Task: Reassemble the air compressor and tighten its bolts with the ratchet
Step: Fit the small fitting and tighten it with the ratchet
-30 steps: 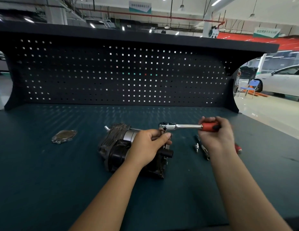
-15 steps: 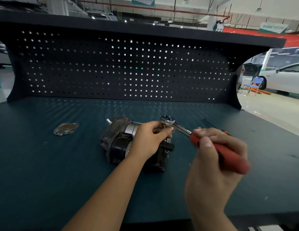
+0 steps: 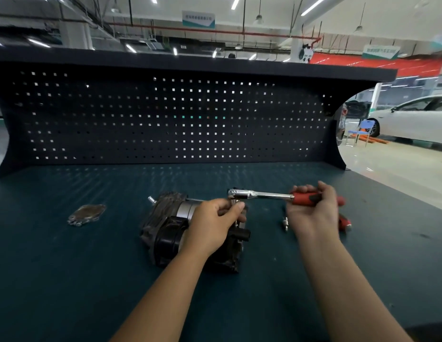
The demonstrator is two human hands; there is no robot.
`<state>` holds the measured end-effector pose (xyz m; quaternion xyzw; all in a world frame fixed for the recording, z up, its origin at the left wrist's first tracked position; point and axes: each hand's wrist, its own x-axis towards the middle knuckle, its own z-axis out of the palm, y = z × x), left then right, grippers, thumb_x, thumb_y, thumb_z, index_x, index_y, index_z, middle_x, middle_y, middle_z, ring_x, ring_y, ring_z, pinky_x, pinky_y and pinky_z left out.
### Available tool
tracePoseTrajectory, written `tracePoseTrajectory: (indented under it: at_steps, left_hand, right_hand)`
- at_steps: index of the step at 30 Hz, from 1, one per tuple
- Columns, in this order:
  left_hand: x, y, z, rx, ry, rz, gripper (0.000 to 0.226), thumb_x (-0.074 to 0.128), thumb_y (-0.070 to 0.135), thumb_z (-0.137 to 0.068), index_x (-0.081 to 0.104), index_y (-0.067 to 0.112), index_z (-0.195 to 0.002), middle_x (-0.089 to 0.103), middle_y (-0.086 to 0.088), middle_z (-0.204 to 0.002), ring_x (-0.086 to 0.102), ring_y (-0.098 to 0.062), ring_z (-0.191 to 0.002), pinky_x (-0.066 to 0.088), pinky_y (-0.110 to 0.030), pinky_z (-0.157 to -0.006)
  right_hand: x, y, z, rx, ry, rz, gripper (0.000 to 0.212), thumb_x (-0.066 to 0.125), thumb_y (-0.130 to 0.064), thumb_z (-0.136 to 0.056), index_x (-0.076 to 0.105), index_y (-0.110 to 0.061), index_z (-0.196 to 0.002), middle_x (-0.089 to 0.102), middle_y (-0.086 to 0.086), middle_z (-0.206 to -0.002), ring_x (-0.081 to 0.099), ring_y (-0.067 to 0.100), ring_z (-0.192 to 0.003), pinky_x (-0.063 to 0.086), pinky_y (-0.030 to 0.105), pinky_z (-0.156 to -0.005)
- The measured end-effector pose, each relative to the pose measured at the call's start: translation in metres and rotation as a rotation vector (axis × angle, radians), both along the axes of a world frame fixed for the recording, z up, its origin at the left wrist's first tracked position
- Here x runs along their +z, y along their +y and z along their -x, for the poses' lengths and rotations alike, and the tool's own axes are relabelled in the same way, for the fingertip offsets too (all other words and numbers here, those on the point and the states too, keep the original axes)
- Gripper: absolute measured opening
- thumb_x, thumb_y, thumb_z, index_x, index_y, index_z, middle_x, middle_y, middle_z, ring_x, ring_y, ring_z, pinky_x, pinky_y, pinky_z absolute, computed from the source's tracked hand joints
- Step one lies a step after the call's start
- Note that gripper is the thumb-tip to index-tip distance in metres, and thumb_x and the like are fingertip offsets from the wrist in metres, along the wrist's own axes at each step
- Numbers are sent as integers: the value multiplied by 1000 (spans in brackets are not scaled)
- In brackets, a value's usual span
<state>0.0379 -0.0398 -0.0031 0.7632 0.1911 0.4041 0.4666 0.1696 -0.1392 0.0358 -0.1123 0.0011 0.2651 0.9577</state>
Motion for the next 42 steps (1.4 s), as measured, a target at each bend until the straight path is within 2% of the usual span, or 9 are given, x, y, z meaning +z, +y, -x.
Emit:
tracePoseTrajectory:
  at_steps: [6, 10, 13, 18, 21, 25, 34, 39, 42]
  left_hand:
    - [0, -1, -3, -23, -22, 39, 14, 63, 23, -89, 70, 22, -77, 73, 10, -74, 67, 0, -75, 47, -6, -68]
    - [0, -3, -2, 4, -7, 20, 18, 62, 22, -88, 67, 27, -72, 72, 12, -71, 67, 1, -71, 46, -9, -66]
    - [1, -2, -1, 6, -15, 36, 19, 62, 22, -90, 68, 25, -72, 71, 11, -68, 66, 1, -68, 47, -9, -64]
    - [2, -2, 2, -37, 15, 19, 14, 61, 29, -90, 69, 26, -79, 73, 12, -73, 67, 3, -71, 48, -8, -65]
    - [3, -1, 2, -36, 55, -4, 15, 60, 33, -91, 70, 25, -82, 73, 11, -74, 66, 4, -73, 47, -8, -67]
    - [3, 0, -2, -39, 50, 4, 16, 59, 33, -91, 69, 26, -80, 73, 12, -73, 65, 6, -70, 47, -7, -65]
    - [2, 0, -2, -97, 27, 22, 18, 57, 25, -93, 68, 26, -79, 74, 7, -76, 67, 0, -76, 48, -10, -72]
    - [5, 0, 0, -84, 9, 22, 12, 60, 27, -91, 69, 26, -83, 73, 12, -76, 64, 7, -76, 41, -1, -67]
    - [5, 0, 2, -99, 20, 26, 15, 58, 28, -92, 69, 26, -84, 73, 15, -79, 64, 11, -78, 40, 0, -67]
  right_hand:
    - [-12, -27, 98, -606, -648, 24, 23, 55, -2, -80, 53, -23, -74, 60, -1, -67, 59, 13, -66, 52, 28, -75]
    - [-21, -27, 121, -689, -923, 113, 15, 59, -7, -75, 57, -23, -76, 63, 0, -74, 62, 20, -74, 50, 29, -79]
    - [-12, -32, 86, -540, -840, 103, 13, 56, -10, -75, 56, -21, -68, 62, 2, -64, 61, 20, -67, 52, 31, -75]
    - [5, -12, 6, -24, -154, 32, 19, 48, -10, -90, 44, -14, -71, 50, 0, -55, 51, 13, -45, 50, 30, -67]
    - [3, 4, -12, 127, 48, 25, 23, 46, -8, -92, 43, -13, -69, 50, 0, -47, 50, 11, -39, 49, 29, -67]
    - [-7, -9, 8, -50, -89, -39, 27, 47, -11, -92, 45, -15, -66, 49, -2, -52, 51, 11, -44, 49, 25, -65]
    - [-29, -36, 105, -689, -957, 141, 16, 58, -7, -78, 62, -19, -69, 66, 0, -70, 65, 23, -74, 52, 39, -84]
    - [-19, -37, 59, -422, -727, 45, 31, 51, -6, -80, 61, -22, -55, 61, 0, -58, 61, 17, -63, 53, 33, -75]
    - [-9, -23, 17, -124, -384, -36, 36, 47, -12, -91, 56, -18, -56, 54, 0, -55, 54, 14, -55, 51, 29, -69]
